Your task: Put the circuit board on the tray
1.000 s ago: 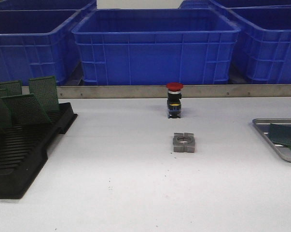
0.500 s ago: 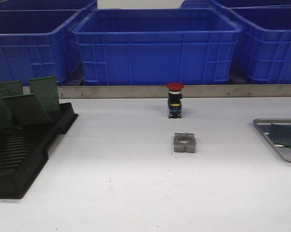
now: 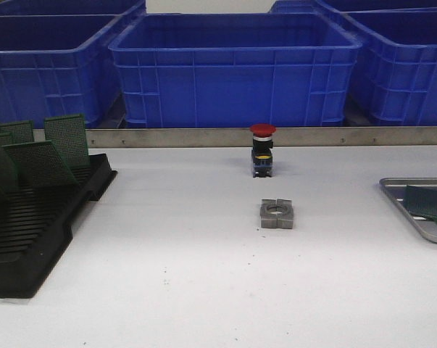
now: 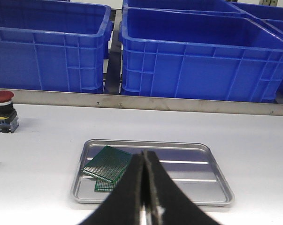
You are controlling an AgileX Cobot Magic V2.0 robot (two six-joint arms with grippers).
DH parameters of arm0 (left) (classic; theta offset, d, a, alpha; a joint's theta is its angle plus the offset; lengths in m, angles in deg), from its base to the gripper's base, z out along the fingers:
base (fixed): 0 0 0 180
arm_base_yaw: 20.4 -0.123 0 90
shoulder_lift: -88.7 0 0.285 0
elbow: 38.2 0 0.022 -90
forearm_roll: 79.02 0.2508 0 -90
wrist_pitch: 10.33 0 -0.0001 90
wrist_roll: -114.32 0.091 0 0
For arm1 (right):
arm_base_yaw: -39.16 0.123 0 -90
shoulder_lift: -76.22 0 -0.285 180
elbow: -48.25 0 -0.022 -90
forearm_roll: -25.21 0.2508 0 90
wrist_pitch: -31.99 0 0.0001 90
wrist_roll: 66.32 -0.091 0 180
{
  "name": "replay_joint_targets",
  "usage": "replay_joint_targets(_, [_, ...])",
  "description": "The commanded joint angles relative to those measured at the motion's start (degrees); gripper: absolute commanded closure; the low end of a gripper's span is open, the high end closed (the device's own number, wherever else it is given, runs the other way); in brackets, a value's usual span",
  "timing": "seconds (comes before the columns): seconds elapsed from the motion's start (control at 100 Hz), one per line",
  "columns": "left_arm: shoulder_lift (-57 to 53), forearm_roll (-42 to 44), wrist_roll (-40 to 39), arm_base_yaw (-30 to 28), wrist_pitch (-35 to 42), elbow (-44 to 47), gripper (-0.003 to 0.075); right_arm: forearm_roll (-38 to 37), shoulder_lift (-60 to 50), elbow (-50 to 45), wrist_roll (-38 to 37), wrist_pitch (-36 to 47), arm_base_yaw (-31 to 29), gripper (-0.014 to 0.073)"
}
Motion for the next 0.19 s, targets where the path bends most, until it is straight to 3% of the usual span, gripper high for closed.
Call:
replay_joint_targets(0.0, [-1.9, -0.1, -0.5, 0.3, 4.1, 1.7, 0.0737, 0.2, -1.1, -0.1, 0.6, 4.2, 0.0, 0.0653])
replay_joint_targets(0.18, [-1.9, -0.1, -0.5, 0.3, 4.1, 1.7, 0.0737, 0.2, -1.1, -0.1, 0.6, 4.2, 0.0, 0.0653])
